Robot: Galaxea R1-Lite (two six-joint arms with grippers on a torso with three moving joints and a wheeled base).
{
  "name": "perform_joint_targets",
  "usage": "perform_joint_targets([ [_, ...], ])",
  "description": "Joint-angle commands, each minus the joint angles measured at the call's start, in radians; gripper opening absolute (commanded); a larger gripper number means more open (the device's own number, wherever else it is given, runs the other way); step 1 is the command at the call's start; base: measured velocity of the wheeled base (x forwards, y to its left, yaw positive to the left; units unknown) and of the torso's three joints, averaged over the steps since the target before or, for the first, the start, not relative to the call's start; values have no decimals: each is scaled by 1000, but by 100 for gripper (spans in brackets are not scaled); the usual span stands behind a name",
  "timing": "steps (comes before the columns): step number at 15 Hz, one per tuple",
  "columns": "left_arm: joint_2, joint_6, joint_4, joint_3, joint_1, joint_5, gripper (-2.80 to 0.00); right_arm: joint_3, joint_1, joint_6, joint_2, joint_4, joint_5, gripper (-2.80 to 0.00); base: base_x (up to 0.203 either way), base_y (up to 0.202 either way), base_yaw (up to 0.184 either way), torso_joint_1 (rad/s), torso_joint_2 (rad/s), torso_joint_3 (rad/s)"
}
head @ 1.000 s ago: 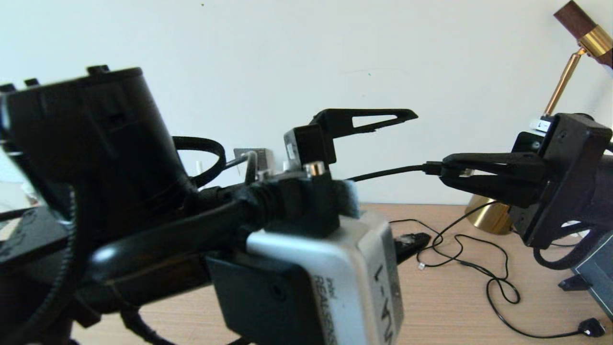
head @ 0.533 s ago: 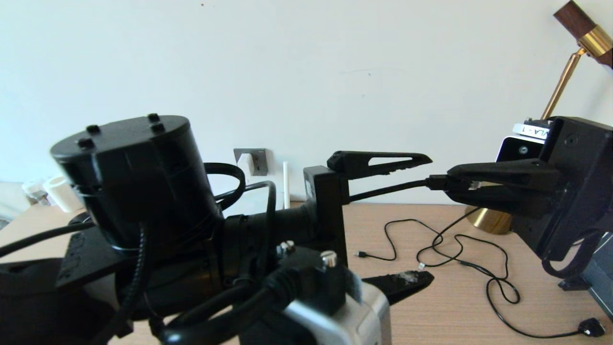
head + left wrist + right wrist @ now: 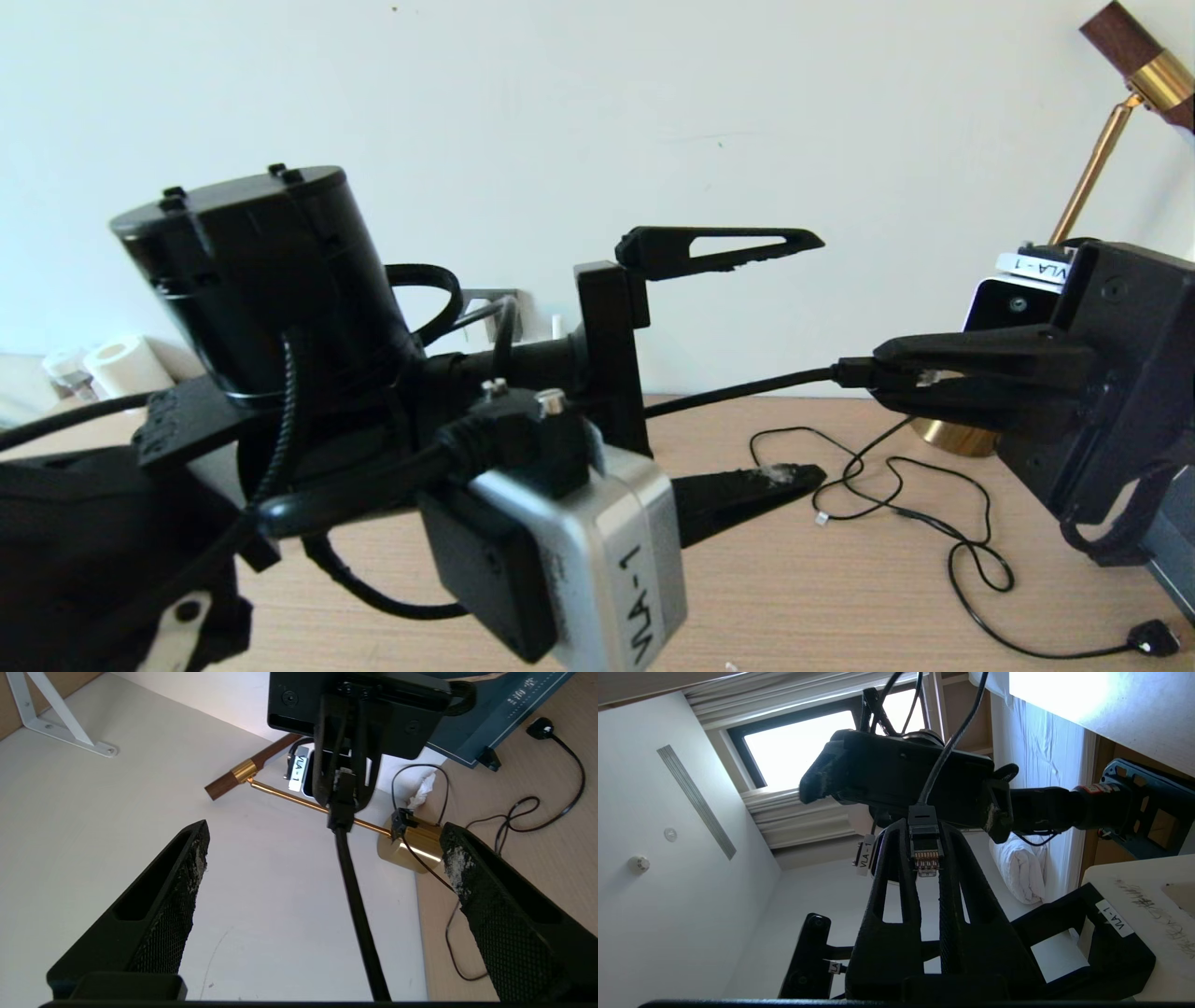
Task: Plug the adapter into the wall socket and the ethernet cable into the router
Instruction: Hand it to the other hand
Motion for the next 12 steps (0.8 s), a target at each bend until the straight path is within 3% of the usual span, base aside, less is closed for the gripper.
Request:
perform_joint_targets([
  [1,26,6,-9,-24,-2,-3,0,3,2,9,-2,-3,6,-280,0,0,0,0,0,0],
  [12,47,6,-9,-37,-18,-3,0,5,4,6,-12,-5,6,-280,0,0,0,0,0,0],
])
